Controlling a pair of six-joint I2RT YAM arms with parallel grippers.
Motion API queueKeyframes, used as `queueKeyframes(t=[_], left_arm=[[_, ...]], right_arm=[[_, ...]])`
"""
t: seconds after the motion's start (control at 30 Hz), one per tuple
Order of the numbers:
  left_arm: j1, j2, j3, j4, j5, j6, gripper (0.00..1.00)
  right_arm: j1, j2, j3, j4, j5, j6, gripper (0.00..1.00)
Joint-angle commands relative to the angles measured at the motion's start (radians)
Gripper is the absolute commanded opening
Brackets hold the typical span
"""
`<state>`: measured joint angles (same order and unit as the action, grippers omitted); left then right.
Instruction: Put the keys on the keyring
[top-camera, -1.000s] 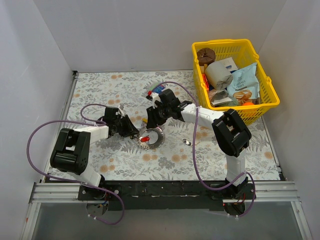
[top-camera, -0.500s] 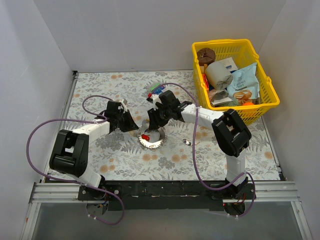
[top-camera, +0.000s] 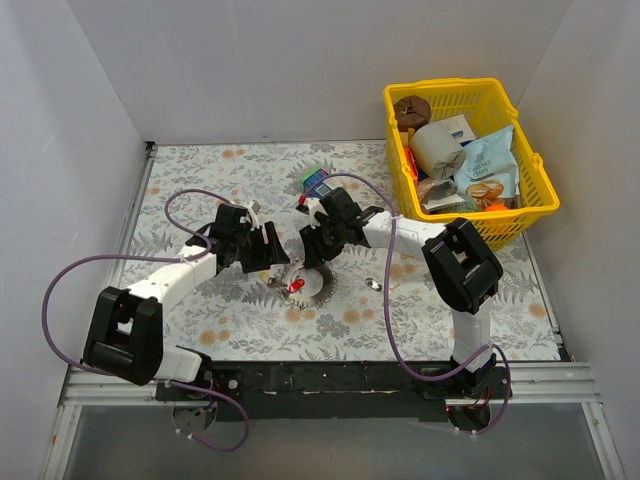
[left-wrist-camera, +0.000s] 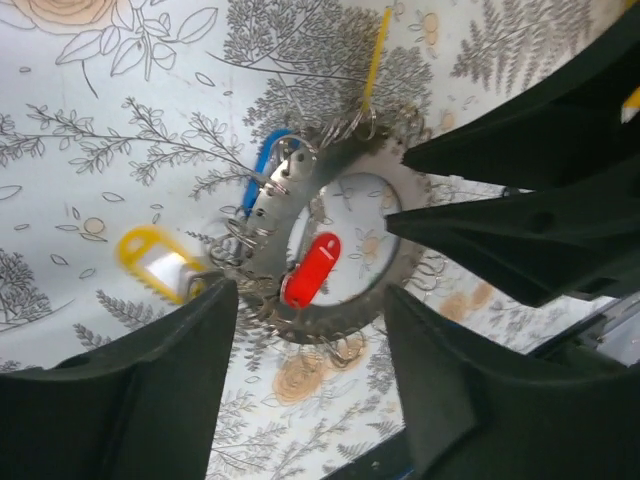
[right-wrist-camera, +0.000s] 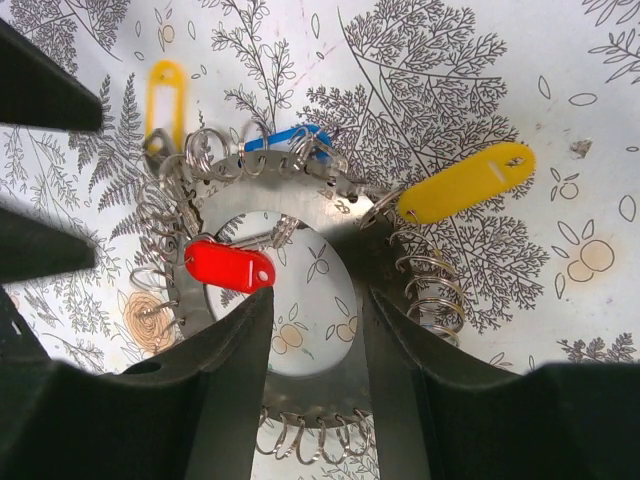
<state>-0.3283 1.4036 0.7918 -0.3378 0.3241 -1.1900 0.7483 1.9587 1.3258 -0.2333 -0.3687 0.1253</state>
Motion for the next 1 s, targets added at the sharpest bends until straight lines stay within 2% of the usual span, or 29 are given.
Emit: queueKeyframes(t=[0.0, 0.1, 0.2, 0.47, 0.6, 0.87, 0.97], left_arm=[[-0.008, -0.122, 0.006, -0.043, -0.045, -0.013, 0.75], [-0.008, -0.141, 0.014, -0.027, -0.088, -0.014, 0.81], [0.000, -0.111, 0.027, -0.023, -0.099, -0.008, 0.81], [0.098, -0.054, -0.023, 0.074, 0.021, -0.020, 0.80], [0.159, -0.048, -0.051, 0.108, 0.092, -0.023, 0.79], [0.201, -0.020, -0.117, 0.175, 0.177, -0.065, 0.75], [0.201, -0.018, -0.147, 0.207, 0.214, -0.089, 0.68]], right_arm=[[0.003, -0.035, 0.007, 0.003, -0.009, -0.021, 0.49], [0.003, -0.044, 0.023, -0.001, -0.009, -0.024, 0.49], [0.003, -0.053, 0.030, 0.000, -0.010, -0.035, 0.49], [0.003, -0.046, 0.053, -0.001, -0.025, -0.027, 0.49], [0.003, -0.040, 0.075, 0.009, -0.030, -0.015, 0.49], [0.008, 0.000, 0.148, -0.006, -0.038, 0.027, 0.49], [0.022, 0.009, 0.153, -0.008, -0.045, 0.034, 0.48]])
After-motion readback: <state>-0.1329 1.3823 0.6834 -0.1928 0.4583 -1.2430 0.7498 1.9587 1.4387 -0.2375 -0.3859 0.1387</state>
